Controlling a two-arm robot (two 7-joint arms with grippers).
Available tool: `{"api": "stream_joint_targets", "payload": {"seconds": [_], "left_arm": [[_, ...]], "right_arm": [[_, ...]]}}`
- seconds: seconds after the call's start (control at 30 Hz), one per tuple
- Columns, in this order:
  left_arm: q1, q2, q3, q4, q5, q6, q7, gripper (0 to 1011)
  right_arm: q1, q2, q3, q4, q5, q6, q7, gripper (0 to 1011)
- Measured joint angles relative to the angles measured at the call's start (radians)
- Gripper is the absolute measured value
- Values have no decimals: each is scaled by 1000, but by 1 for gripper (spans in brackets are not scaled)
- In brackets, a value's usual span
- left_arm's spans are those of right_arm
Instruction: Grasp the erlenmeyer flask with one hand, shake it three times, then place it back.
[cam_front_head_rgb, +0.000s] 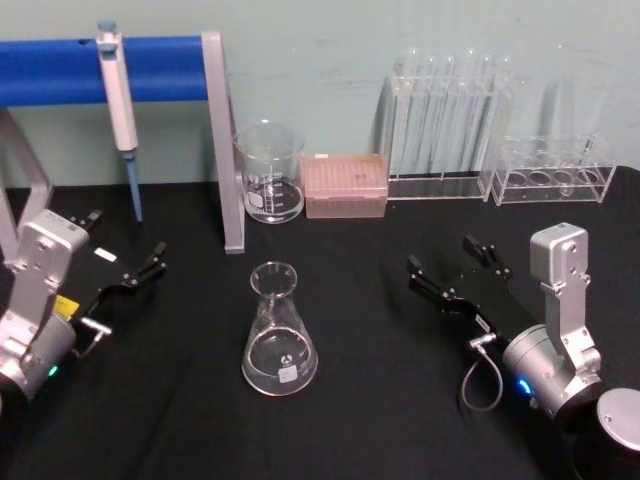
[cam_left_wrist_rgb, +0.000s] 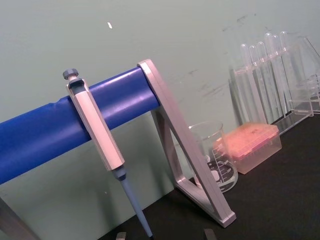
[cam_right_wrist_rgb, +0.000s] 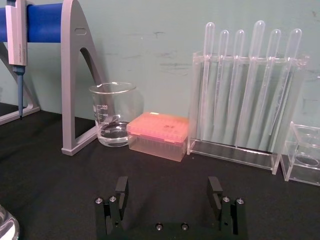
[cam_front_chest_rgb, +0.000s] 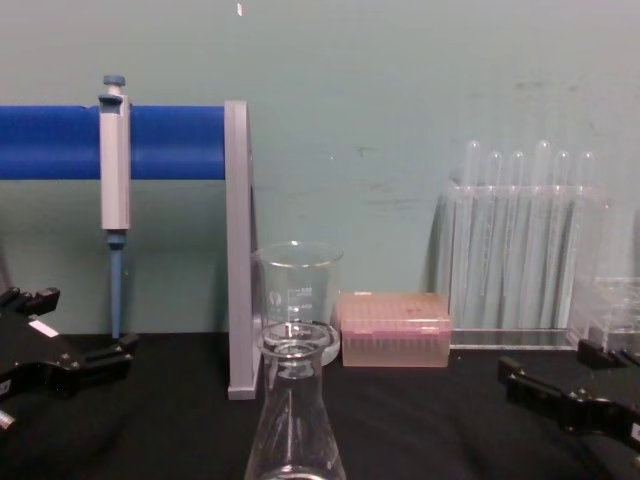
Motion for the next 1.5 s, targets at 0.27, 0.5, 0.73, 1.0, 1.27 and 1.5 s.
{"api": "stream_joint_targets", "payload": {"seconds": [0.27,0.5,0.73,1.0,1.27,1.5], "left_arm": [[0,0,0,0,0,0,0,1001],[0,0,0,0,0,0,0,1001],[0,0,0,0,0,0,0,1001],[0,0,0,0,0,0,0,1001],[0,0,0,0,0,0,0,1001],[0,0,0,0,0,0,0,1001]], "right_arm": [[-1,1,-1,-2,0,0,-2,1000],[-2,1,-1,-3,0,0,-3,1000],[-2,2,-2,-4,0,-1,-4,1000],[-3,2,-2,-5,0,-1,-5,1000],[-3,2,-2,-5,0,-1,-5,1000],[-3,2,-2,-5,0,-1,-5,1000]]}}
